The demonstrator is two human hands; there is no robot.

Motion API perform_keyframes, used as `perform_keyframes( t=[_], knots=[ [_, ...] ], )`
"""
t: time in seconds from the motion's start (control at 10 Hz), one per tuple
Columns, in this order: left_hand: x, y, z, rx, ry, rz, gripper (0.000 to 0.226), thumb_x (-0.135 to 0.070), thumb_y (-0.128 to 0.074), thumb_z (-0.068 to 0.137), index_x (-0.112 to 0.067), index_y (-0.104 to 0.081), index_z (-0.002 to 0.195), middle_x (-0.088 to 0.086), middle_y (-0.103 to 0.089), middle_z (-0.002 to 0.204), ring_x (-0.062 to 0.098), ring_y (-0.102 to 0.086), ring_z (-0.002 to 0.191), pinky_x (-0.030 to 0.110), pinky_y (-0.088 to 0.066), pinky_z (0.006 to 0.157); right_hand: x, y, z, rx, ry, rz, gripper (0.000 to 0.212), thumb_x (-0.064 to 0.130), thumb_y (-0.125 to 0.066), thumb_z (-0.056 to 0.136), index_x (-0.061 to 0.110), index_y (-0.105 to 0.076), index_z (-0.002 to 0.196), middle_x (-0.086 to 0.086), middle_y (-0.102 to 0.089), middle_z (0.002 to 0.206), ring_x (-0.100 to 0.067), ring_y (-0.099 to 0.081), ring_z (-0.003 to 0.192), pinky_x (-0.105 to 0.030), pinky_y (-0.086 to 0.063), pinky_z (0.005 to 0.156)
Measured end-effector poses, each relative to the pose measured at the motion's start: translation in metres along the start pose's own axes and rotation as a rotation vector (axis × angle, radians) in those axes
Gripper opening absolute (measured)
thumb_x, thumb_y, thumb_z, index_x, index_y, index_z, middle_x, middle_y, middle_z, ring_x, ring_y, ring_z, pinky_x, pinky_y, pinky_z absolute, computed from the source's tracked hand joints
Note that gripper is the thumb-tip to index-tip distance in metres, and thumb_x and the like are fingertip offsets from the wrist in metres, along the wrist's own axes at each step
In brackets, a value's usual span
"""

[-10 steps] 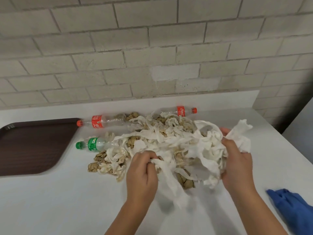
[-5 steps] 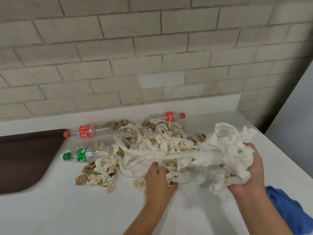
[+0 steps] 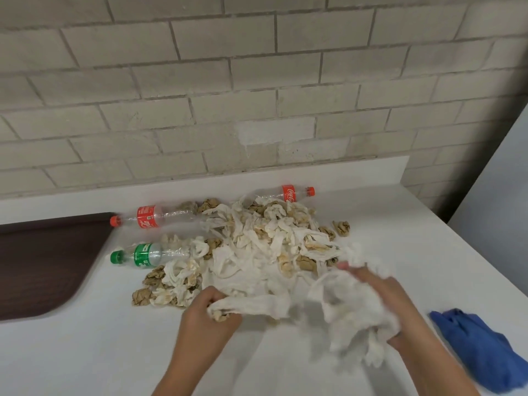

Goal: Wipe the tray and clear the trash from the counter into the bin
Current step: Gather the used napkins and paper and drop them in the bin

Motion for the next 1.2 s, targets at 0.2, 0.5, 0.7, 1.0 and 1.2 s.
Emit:
perform_keyframes(
  t=[0.2,0.5,0.7,1.0,1.2],
  knots=[
    [0.012,0.037,-0.02,-0.085,0.139,-0.134,0.034,-0.009,-0.077,0.063,-0.027,-0.052,0.077,0.0,-0.063,0.066,0.01,-0.05,0.052,0.024,-0.038,0.053,-0.035,-0.038,-0.019,-0.002,0.249,-0.59,0.044,0.065,-0.063,0.071,0.046,-0.057,0.11,0.025,-0.066,0.101,-0.001,-0.062,0.099,-0.016,-0.045,0.077],
    [0.079,0.013,-0.031,-0.123,0.111,0.651,0.07,-0.055,-0.044,0.05,-0.018,-0.07,0.104,0.015,-0.061,0.114,0.043,-0.055,0.109,0.061,-0.04,0.088,-0.083,-0.069,-0.004,-0.096,0.554,-1.29,0.053,0.064,-0.036,0.073,0.027,-0.068,0.094,0.008,-0.058,0.068,-0.009,-0.058,0.055,-0.018,-0.035,0.044],
    [0.074,0.018,-0.028,-0.092,0.101,0.509,0.086,-0.063,-0.033,0.049,-0.029,-0.057,0.124,0.017,-0.028,0.15,0.037,-0.032,0.134,0.049,-0.03,0.105,-0.078,-0.068,-0.005,-0.076,0.592,-1.09,0.038,0.048,-0.056,0.069,0.023,-0.065,0.096,0.001,-0.053,0.1,-0.008,-0.055,0.059,-0.014,-0.035,0.045],
    [0.057,0.021,-0.024,-0.036,-0.101,0.294,0.054,-0.024,-0.066,0.065,-0.025,-0.059,0.118,-0.007,-0.05,0.108,0.018,-0.053,0.098,0.026,-0.04,0.082,-0.084,-0.073,-0.03,0.099,0.36,-1.322,0.115,0.101,-0.016,0.047,0.046,0.001,0.147,0.006,-0.003,0.157,-0.017,-0.001,0.146,-0.045,-0.002,0.117],
    [0.016,0.036,-0.018,-0.075,-0.247,0.091,0.05,-0.018,-0.07,0.067,-0.037,-0.054,0.111,-0.018,-0.048,0.106,-0.008,-0.049,0.097,0.0,-0.038,0.072,-0.092,-0.078,-0.039,-0.086,0.723,-1.277,0.033,0.046,-0.054,0.076,0.029,-0.053,0.105,-0.002,-0.054,0.102,-0.022,-0.064,0.074,-0.03,-0.047,0.057]
  ],
)
Point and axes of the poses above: each hand's wrist, its own z-axis towards the middle knuckle, its own y-axis out of the back of the hand, x = y × z, the point moved 5 cm from there along z, towards the middle knuckle
